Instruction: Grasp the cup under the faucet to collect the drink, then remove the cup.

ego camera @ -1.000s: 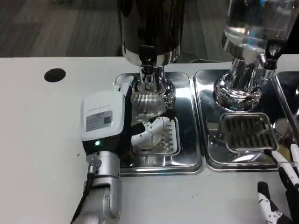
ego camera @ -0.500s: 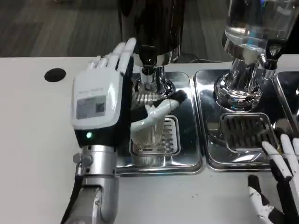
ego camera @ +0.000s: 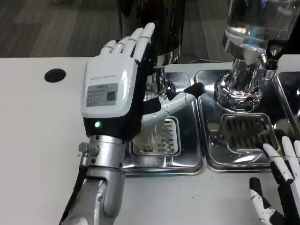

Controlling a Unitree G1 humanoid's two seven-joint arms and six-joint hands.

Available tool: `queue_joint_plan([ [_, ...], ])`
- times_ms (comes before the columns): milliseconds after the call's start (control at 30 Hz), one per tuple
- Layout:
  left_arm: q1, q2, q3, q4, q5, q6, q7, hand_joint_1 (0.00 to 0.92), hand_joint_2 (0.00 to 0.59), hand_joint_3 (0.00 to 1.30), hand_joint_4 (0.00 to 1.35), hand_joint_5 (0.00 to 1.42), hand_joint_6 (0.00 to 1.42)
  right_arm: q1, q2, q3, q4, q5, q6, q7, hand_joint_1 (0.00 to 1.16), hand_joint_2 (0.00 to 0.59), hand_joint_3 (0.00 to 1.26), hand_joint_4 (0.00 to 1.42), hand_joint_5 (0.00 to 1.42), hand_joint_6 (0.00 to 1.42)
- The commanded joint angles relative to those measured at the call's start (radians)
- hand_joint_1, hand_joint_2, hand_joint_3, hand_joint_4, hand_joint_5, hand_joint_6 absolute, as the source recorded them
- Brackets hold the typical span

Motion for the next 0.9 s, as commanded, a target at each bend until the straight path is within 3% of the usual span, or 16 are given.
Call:
queue_joint_plan([
  [33, 0.003, -0.005, 0.004, 0.015, 0.029, 0.013, -0.024, 0.000, 0.051, 0.17, 0.05, 0.26, 0.24, 0.004, 0.002, -0.009, 0.005, 0.012, -0.008, -0.010, 0.20, 0.461, 0.17, 0.00, 0.00, 0.05],
  [167, 0.018, 0.002, 0.011, 0.001, 0.031, 0.003, -0.023, 0.000, 0.057, 0.21, 0.16, 0.42, 0.34, -0.001, 0.006, -0.009, 0.006, 0.016, -0.009, -0.008, 0.22, 0.471, 0.18, 0.00, 0.00, 0.05],
  [467, 0.050, 0.021, 0.034, -0.005, 0.020, -0.031, -0.023, 0.000, 0.066, 0.24, 0.36, 0.59, 0.50, -0.010, 0.018, -0.008, 0.006, 0.020, -0.007, 0.005, 0.26, 0.472, 0.19, 0.00, 0.00, 0.06],
  [900, 0.095, 0.027, 0.042, -0.017, 0.053, -0.044, -0.008, 0.000, 0.067, 0.24, 0.33, 0.61, 0.51, -0.011, 0.018, -0.006, 0.000, 0.016, -0.016, -0.002, 0.28, 0.474, 0.18, 0.00, 0.00, 0.06],
])
